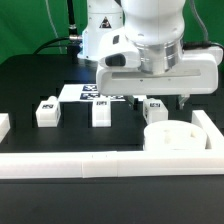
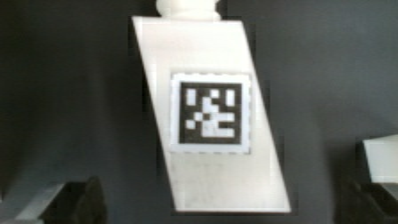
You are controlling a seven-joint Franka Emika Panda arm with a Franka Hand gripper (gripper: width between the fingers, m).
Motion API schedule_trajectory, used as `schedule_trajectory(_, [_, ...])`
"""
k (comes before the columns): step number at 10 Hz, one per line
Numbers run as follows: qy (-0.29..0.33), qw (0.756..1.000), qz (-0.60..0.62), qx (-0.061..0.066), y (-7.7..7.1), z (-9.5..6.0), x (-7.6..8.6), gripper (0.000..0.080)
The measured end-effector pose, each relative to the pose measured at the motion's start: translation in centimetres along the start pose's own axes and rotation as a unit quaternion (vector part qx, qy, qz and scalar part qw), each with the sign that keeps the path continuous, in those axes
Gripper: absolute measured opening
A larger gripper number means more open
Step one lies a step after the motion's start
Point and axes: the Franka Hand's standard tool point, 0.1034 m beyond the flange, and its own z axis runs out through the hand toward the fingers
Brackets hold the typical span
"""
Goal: Assemble stool
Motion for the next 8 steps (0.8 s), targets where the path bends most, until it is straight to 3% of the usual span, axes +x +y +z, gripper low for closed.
schedule_trajectory(4, [-0.137,0.991,-0.007,-0.007,-0.3,1.2,-0.5,0.0649])
schedule_trajectory(8, [-0.26,0.965,-0.008,-0.015,0.1,2.3,-1.2,0.0649])
